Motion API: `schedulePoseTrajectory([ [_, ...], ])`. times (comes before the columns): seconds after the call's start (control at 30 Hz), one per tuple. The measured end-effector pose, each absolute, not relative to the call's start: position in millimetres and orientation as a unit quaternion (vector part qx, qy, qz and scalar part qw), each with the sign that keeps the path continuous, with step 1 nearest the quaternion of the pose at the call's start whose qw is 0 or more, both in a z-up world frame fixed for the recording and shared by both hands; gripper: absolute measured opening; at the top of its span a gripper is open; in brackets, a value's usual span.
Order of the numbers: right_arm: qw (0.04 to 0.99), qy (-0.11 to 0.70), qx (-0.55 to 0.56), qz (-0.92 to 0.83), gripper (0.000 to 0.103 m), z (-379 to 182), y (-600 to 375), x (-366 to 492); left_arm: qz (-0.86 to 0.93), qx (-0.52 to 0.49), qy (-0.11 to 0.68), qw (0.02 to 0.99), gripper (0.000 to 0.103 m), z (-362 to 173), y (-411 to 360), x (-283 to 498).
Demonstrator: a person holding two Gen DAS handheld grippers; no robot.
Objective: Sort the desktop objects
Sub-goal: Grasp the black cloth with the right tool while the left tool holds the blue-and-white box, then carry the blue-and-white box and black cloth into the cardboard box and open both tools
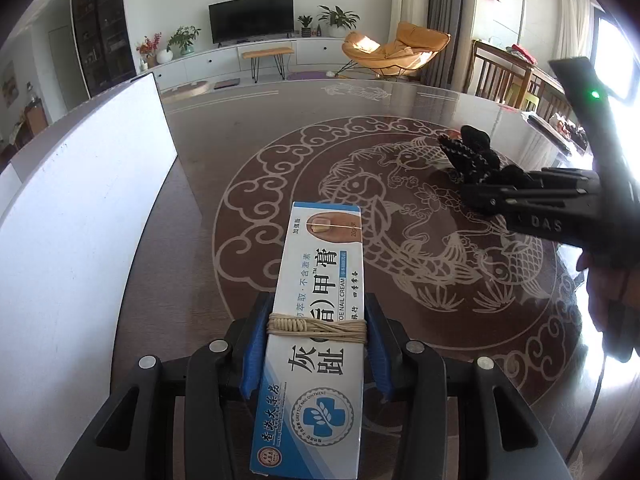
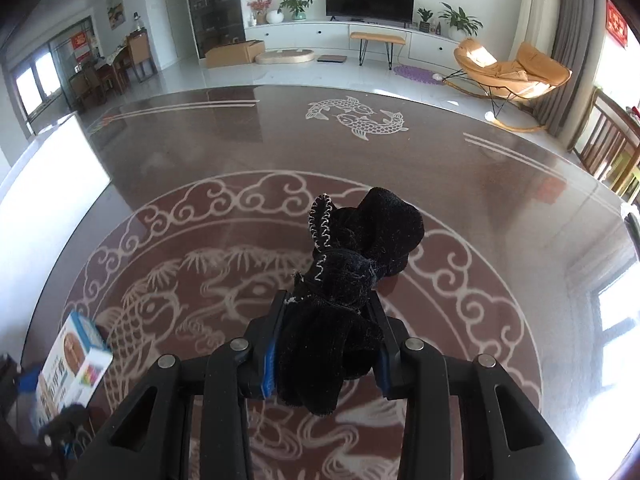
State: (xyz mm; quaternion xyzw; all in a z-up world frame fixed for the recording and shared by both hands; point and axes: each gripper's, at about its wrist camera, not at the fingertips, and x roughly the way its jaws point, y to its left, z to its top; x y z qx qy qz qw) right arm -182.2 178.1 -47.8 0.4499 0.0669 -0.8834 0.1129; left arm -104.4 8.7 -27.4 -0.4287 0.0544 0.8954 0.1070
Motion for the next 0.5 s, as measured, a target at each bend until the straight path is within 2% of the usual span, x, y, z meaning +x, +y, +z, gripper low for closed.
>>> schedulePoseTrajectory([
  [0.17, 0.146, 0.068, 0.433, -0.887, 0.037, -51.2, 186.9, -52.4, 0.897, -0.431, 0.035, 0.092, 0.044, -27.9, 6.7, -83.4],
  [0.3, 0.149, 0.071, 0.426, -0.890, 0.038, -52.9, 188.4, 9.1, 0.897, -0.431, 0.034, 0.087, 0.044, -28.6, 7.5, -50.0],
  [0.33, 0.147, 0.070, 0.429, -0.888, 0.044, -54.1, 190.5, 19.4, 0.897, -0.432, 0.033, 0.083, 0.045, -28.9, 7.1, -43.9],
  [0.37, 0.143, 0.068, 0.431, -0.888, 0.055, -54.4, 192.0, 26.0, 0.897, -0.433, 0.030, 0.081, 0.053, -29.6, 5.8, -39.2],
  [0.4, 0.138, 0.062, 0.434, -0.888, 0.061, -54.1, 194.6, 30.1, 0.896, -0.437, 0.026, 0.083, 0.075, -30.3, 4.2, -35.8],
  [0.43, 0.135, 0.055, 0.435, -0.888, 0.071, -53.2, 197.0, 32.9, 0.891, -0.446, 0.019, 0.083, 0.090, -31.3, 2.3, -33.7],
  [0.47, 0.132, 0.048, 0.434, -0.890, 0.075, -50.8, 201.0, 36.0, 0.886, -0.457, 0.010, 0.082, 0.103, -33.5, -0.2, -33.5],
  [0.5, 0.130, 0.045, 0.434, -0.890, 0.075, -50.1, 203.8, 37.7, 0.886, -0.456, 0.006, 0.087, 0.103, -33.1, -2.3, -33.1],
])
